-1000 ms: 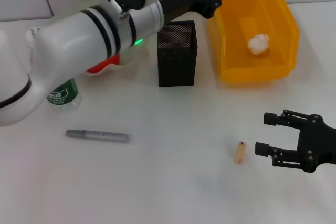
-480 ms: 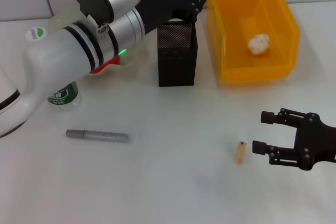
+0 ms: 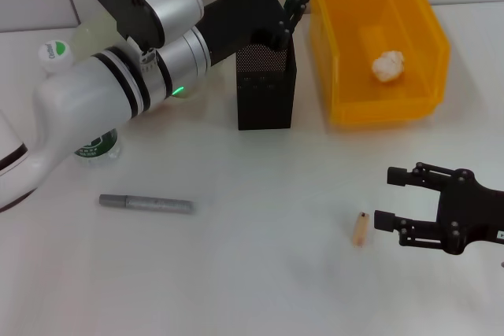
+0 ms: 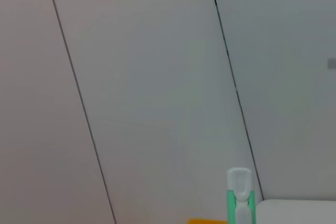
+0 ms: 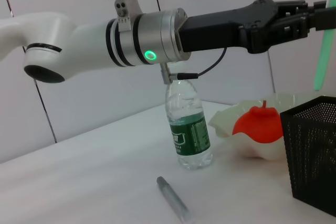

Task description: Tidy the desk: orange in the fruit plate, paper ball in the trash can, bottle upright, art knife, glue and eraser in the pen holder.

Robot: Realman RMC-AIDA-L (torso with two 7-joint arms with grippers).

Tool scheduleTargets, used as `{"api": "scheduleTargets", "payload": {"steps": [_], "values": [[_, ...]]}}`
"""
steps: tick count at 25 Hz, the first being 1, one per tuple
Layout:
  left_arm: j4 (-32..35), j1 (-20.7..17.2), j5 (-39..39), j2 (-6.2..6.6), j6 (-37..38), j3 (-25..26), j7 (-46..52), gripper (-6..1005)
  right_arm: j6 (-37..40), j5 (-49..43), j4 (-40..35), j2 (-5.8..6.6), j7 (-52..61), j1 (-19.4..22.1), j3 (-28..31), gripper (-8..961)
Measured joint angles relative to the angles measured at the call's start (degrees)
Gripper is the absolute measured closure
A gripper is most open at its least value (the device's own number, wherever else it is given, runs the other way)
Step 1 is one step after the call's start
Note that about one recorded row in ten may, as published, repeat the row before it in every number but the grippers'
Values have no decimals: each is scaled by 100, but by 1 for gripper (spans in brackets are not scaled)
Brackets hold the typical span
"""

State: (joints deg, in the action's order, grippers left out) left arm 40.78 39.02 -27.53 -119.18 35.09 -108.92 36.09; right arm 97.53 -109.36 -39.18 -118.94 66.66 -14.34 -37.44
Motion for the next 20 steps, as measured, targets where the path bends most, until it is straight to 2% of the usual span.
{"api": "scheduleTargets", "payload": {"steps": [10,20], "values": [[-529,133,382,0,281,20,-359,723,-7,-58,26,-7,-4,-55,0,168],[-611,127,486,1,338,-8,-429,714,-15,-69,53,-7,-4,-81,0,169]]}}
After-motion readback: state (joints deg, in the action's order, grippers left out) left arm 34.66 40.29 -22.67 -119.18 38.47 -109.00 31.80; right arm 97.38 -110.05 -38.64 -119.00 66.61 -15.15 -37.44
